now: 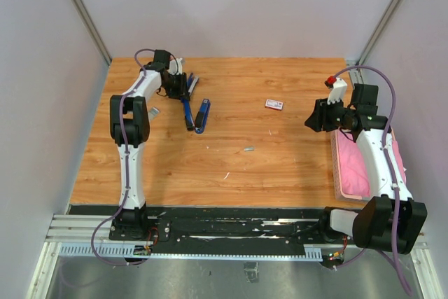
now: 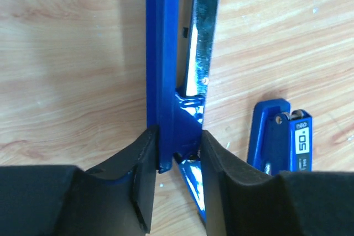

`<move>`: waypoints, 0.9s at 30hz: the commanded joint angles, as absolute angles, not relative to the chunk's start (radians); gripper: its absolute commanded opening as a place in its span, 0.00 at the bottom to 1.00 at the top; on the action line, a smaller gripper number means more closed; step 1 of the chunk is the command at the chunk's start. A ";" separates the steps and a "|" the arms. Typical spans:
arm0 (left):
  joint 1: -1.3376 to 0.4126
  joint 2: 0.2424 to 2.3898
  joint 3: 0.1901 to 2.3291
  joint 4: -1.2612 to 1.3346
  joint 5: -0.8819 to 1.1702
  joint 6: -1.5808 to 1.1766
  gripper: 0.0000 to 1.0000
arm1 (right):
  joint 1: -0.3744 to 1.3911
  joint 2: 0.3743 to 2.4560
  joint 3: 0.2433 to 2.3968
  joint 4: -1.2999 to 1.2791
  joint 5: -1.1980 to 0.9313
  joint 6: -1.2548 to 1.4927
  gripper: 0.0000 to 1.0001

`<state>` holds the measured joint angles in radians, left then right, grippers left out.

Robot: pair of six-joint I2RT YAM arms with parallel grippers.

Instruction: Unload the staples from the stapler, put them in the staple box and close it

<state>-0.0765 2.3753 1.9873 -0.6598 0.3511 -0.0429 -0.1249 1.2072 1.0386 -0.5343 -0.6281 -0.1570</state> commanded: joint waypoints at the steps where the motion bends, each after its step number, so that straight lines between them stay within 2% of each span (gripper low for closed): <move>1: -0.089 2.330 1.951 -0.651 0.295 -0.022 0.24 | -0.112 1.187 1.029 -0.523 -0.640 -0.164 0.43; 3: -0.089 2.326 1.945 -0.648 0.295 -0.023 0.14 | -0.112 1.186 1.028 -0.522 -0.641 -0.165 0.43; 10: -0.089 2.309 1.910 -0.619 0.334 -0.033 0.01 | -0.113 1.190 1.028 -0.522 -0.642 -0.166 0.43; 12: -0.089 2.302 1.889 -0.595 0.376 -0.046 0.00 | -0.113 1.190 1.028 -0.522 -0.645 -0.166 0.43; 21: -0.076 2.316 1.800 -0.468 0.631 -0.148 0.00 | -0.113 1.186 1.023 -0.519 -0.731 -0.163 0.43; 23: -0.072 2.323 1.792 -0.462 0.645 -0.156 0.05 | -0.112 1.184 1.019 -0.509 -0.754 -0.158 0.43; 27: -0.063 2.333 1.780 -0.454 0.652 -0.165 0.21 | -0.085 1.200 1.026 -0.477 -0.802 -0.144 0.43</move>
<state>-0.0719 2.3169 1.8095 -0.4618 0.5907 -0.1352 -0.1230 1.2053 1.0309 -0.5201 -0.7284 -0.1558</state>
